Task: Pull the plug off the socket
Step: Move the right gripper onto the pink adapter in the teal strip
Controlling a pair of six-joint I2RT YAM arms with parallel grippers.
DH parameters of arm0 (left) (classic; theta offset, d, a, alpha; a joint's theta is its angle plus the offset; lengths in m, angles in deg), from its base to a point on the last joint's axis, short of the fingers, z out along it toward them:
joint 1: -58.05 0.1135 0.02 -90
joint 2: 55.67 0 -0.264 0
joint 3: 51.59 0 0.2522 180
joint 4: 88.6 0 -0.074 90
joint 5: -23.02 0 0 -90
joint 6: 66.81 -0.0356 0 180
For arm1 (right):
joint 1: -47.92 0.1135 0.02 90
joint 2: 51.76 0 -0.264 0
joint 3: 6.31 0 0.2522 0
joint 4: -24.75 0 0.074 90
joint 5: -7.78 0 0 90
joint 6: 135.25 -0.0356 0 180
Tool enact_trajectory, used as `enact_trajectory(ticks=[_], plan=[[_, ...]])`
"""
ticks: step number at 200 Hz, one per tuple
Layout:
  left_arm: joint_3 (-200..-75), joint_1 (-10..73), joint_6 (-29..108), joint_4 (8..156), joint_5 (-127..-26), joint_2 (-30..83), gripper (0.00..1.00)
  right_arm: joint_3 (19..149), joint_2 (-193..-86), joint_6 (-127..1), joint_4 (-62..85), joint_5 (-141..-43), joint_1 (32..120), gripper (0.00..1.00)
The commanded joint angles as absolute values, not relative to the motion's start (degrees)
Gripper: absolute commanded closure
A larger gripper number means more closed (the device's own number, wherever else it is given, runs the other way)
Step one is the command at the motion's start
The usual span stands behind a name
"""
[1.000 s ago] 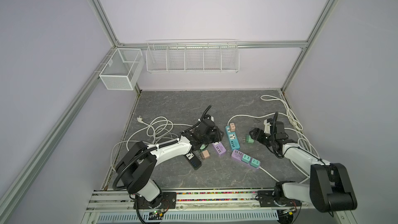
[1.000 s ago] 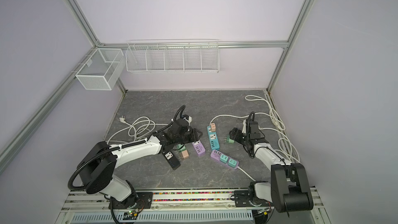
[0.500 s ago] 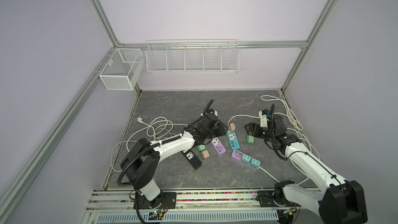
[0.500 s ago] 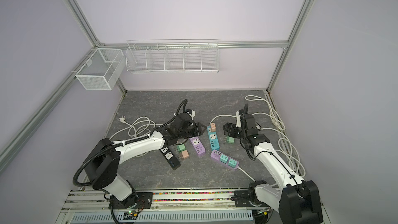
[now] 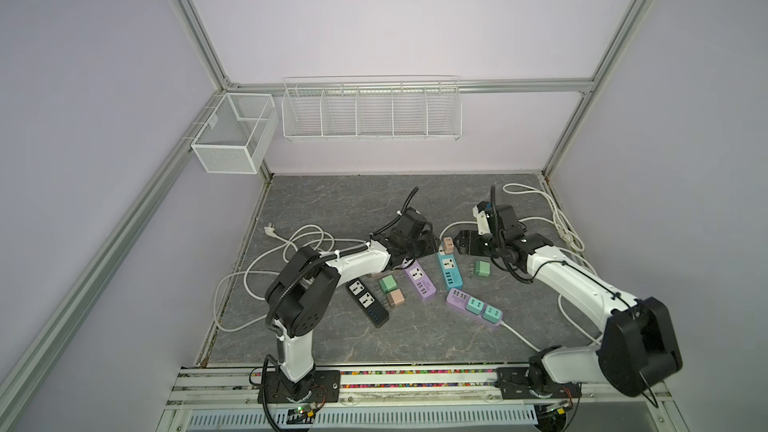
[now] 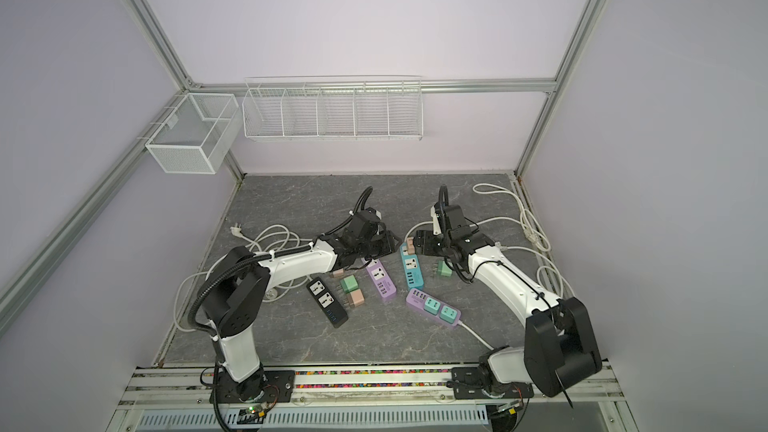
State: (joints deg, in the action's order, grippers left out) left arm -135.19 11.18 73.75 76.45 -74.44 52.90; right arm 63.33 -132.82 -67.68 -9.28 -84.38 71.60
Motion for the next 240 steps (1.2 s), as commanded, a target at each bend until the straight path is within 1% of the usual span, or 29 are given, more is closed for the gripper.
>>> enact_trajectory(ticks=[1, 37, 64, 113, 154, 181, 240], plan=[[-138.3, 11.5, 74.8, 76.4, -74.9, 55.5, 0.55, 65.6, -136.1, -65.5, -9.9, -81.5, 73.4, 0.22], [-139.2, 11.8, 76.0, 77.0, -74.9, 58.1, 0.58, 67.6, -140.6, -64.3, -9.3, -79.1, 75.0, 0.27], [-139.3, 12.2, 76.1, 76.5, -74.1, 59.3, 0.59, 68.9, -143.7, -63.4, -8.9, -77.7, 76.0, 0.28], [-139.6, 12.6, 76.2, 77.9, -76.3, 61.4, 0.63, 71.5, -148.9, -62.4, -9.2, -75.5, 78.0, 0.35], [-139.9, 12.6, 76.3, 78.2, -77.0, 62.6, 0.64, 71.9, -150.2, -62.2, -9.1, -74.4, 78.7, 0.4], [-139.9, 12.6, 76.8, 80.4, -79.6, 64.0, 0.66, 72.1, -150.8, -61.9, -9.3, -73.3, 78.9, 0.42], [-139.2, 12.6, 77.2, 79.4, -80.0, 65.3, 0.68, 73.4, -153.3, -61.2, -9.9, -73.5, 79.4, 0.46]])
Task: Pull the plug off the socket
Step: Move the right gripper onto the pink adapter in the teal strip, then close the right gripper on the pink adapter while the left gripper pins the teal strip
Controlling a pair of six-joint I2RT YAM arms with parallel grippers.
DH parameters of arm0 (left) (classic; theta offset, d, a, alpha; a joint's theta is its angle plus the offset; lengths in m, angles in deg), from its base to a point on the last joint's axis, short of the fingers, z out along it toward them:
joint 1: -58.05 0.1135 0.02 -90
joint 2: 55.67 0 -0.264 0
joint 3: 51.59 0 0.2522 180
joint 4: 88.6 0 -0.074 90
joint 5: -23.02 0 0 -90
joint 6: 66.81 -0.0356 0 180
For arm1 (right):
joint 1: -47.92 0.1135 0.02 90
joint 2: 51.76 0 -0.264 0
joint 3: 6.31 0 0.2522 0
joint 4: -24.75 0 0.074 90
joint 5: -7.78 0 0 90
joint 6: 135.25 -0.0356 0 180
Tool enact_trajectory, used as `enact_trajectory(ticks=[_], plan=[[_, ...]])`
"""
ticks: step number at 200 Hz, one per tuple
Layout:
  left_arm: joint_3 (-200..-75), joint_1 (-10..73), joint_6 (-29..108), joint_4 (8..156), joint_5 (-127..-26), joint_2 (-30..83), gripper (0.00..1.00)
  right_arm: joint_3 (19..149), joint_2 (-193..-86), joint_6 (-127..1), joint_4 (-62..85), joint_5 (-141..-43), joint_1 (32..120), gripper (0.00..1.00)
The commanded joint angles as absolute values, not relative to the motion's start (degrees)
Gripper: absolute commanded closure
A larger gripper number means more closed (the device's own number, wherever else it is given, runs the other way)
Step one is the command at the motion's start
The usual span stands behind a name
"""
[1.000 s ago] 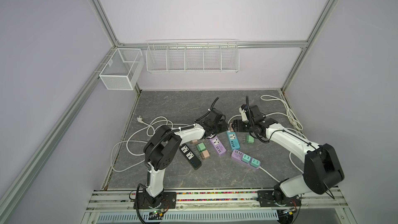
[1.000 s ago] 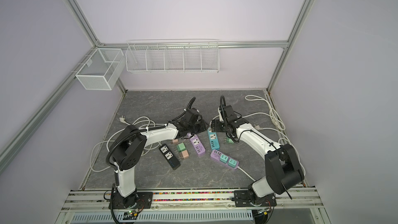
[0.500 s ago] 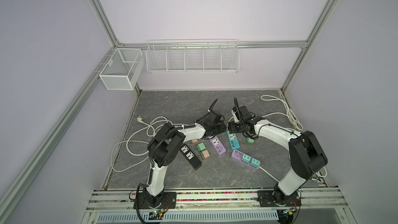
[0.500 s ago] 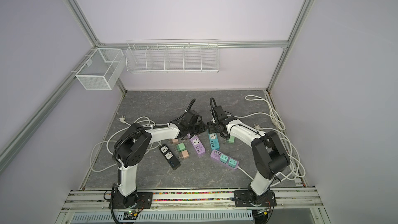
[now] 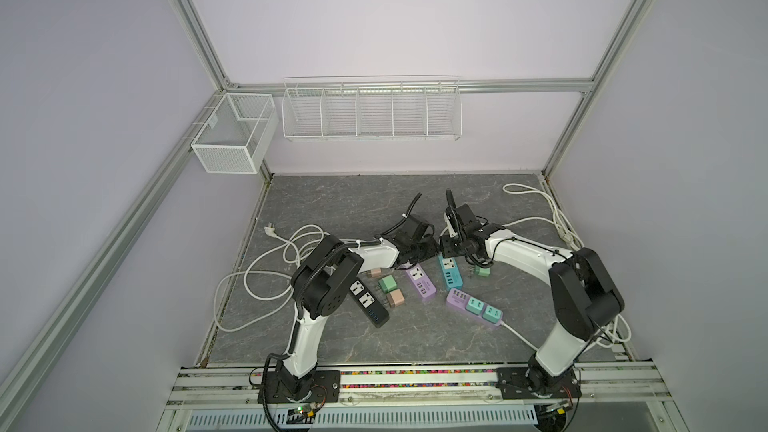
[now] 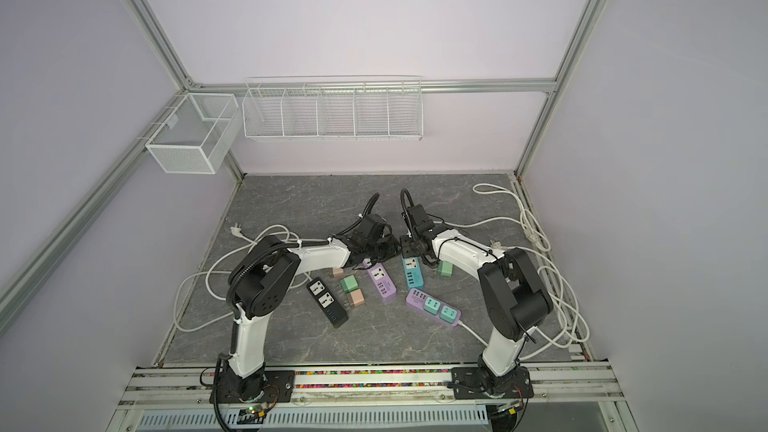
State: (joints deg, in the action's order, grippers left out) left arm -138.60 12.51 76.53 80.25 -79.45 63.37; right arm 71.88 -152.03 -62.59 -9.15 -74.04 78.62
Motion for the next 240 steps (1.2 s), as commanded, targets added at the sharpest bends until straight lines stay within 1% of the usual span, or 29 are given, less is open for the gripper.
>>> enact_trajectory(ticks=[1, 48, 84, 128, 177, 197, 240], plan=[[-139.2, 12.6, 77.2, 79.4, -80.0, 65.3, 0.68, 73.4, -153.3, -61.2, -9.9, -73.5, 79.4, 0.46], [-137.5, 12.3, 76.5, 76.8, -77.7, 64.7, 0.68, 74.1, -154.5, -60.7, -10.9, -72.5, 79.7, 0.48], [-137.6, 11.7, 76.0, 75.5, -77.1, 64.9, 0.69, 74.9, -155.2, -60.6, -12.0, -71.9, 80.3, 0.52], [-138.3, 11.2, 76.0, 73.8, -75.8, 65.2, 0.69, 74.7, -155.0, -60.6, -12.2, -71.8, 80.4, 0.58], [-137.9, 10.9, 75.9, 72.5, -74.5, 64.5, 0.7, 74.7, -155.1, -60.5, -12.1, -73.0, 80.5, 0.68], [-137.3, 10.9, 76.3, 72.9, -74.9, 64.4, 0.7, 74.0, -154.6, -60.5, -11.6, -71.8, 80.5, 0.73], [-136.0, 10.6, 76.6, 73.1, -73.9, 63.7, 0.71, 72.9, -153.0, -60.4, -10.1, -71.9, 80.6, 0.76]])
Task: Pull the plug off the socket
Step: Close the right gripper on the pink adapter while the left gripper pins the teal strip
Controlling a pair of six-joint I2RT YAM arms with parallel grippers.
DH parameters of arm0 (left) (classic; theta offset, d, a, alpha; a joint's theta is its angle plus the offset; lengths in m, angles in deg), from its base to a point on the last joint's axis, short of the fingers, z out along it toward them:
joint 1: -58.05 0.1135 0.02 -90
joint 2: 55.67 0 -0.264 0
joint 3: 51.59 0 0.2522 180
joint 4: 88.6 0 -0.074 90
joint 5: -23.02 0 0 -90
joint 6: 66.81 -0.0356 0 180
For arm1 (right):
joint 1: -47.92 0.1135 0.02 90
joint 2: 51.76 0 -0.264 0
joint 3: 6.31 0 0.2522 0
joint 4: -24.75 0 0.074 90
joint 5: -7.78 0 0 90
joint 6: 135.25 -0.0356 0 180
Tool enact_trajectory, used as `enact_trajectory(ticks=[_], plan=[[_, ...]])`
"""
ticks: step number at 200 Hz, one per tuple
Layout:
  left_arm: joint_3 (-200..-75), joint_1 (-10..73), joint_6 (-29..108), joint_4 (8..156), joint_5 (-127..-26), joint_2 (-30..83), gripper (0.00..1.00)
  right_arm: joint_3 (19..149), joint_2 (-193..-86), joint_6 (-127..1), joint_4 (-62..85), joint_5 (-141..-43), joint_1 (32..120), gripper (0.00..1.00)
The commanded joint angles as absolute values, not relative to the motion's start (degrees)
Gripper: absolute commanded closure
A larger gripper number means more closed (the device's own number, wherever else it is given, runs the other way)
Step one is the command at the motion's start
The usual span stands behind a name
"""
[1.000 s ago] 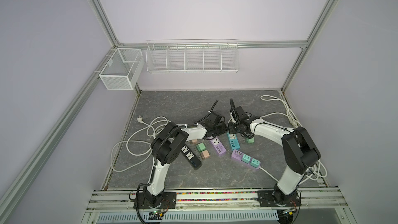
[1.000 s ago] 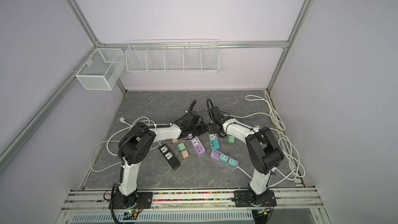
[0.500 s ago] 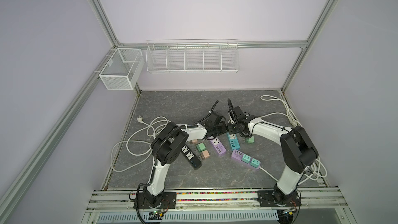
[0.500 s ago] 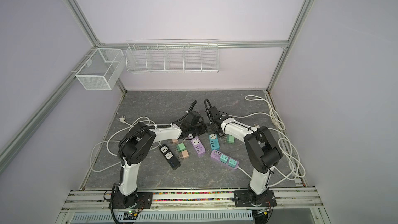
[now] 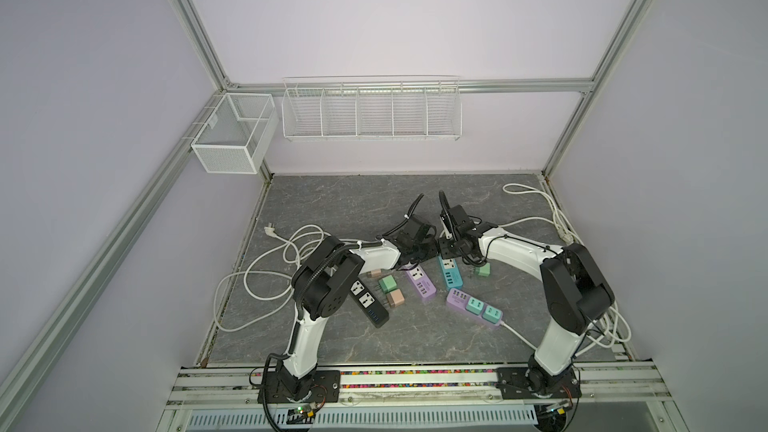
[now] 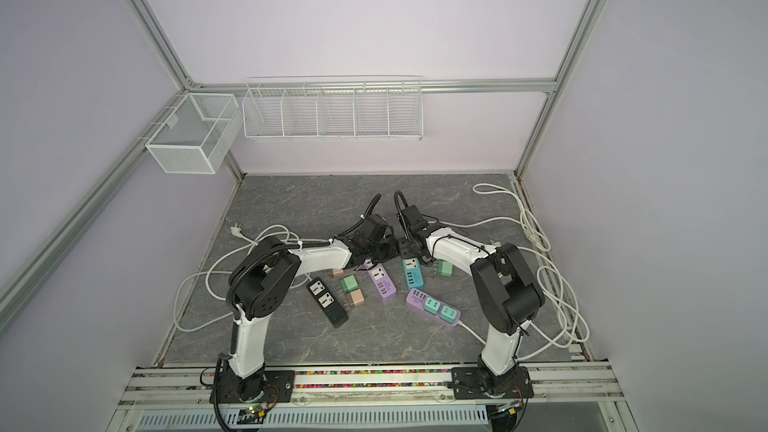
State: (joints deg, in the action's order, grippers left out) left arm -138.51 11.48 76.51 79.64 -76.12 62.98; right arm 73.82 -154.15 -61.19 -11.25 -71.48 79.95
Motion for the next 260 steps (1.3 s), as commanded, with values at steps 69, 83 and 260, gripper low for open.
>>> enact_trajectory(ticks=[69, 83, 260], plan=[[-135.2, 10.2, 77.5, 73.8, -73.5, 64.0, 0.72, 72.8, -151.2, -60.2, -11.2, -68.6, 82.0, 0.78], [-135.2, 10.2, 77.7, 73.8, -73.3, 64.0, 0.72, 71.9, -150.1, -60.4, -10.7, -68.1, 81.6, 0.78], [-135.8, 9.3, 77.9, 73.8, -72.7, 64.0, 0.73, 67.5, -145.4, -62.1, -5.5, -75.3, 79.0, 0.81]])
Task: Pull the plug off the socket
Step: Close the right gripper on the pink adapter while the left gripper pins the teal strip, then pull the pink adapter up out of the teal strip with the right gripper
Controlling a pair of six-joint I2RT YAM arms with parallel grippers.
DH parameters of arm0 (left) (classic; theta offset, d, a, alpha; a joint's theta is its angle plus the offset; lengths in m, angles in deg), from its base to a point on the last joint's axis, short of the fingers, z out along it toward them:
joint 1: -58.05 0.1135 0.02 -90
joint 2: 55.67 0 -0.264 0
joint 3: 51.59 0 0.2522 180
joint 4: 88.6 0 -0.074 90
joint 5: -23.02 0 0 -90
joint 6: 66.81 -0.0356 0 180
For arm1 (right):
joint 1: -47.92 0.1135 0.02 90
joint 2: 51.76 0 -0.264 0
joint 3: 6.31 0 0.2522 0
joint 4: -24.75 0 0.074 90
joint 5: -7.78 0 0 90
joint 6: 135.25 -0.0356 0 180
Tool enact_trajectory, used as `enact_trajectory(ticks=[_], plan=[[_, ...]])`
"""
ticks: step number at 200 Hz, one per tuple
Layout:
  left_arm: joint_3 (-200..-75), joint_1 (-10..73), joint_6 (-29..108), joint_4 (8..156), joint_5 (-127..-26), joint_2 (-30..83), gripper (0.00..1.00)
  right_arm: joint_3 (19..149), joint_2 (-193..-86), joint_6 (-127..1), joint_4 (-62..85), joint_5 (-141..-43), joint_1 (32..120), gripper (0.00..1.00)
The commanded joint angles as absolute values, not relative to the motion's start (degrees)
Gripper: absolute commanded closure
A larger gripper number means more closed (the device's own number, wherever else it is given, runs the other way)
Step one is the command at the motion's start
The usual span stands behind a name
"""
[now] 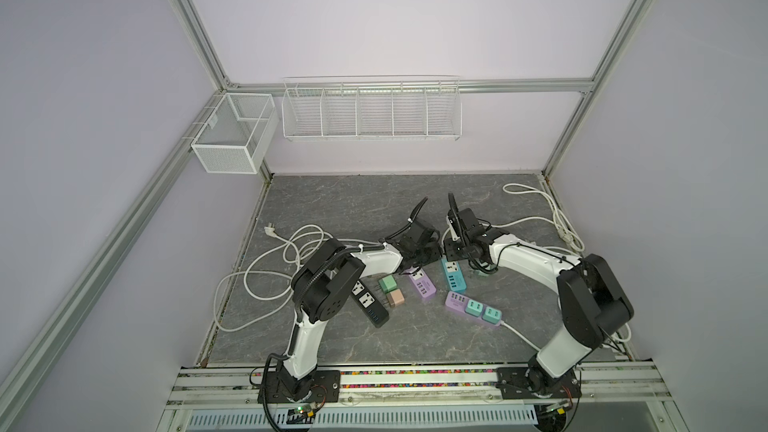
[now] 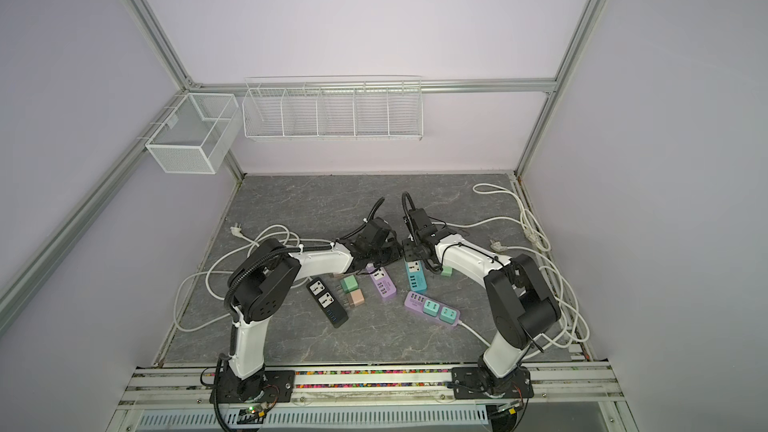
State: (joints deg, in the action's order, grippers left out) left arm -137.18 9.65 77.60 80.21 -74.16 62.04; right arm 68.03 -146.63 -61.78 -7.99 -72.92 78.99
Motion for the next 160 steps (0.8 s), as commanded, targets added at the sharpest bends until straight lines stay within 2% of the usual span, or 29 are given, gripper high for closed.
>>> enact_trajectory(ticks=[1, 28, 66, 160], plan=[[-135.8, 9.3, 78.0, 73.8, -72.8, 64.0, 0.73, 67.5, -145.4, -62.1, -5.5, -75.3, 79.0, 0.81], [-136.6, 8.9, 77.9, 73.4, -72.6, 63.9, 0.73, 67.9, -145.6, -62.3, -6.2, -74.7, 79.1, 0.85], [-138.8, 8.9, 76.5, 72.3, -72.3, 62.5, 0.73, 62.0, -137.7, -63.0, -0.7, -73.5, 77.8, 0.85], [-141.9, 8.9, 72.9, 71.6, -72.1, 55.1, 0.71, 52.9, -131.0, -71.0, 6.5, -85.3, 66.9, 0.84]])
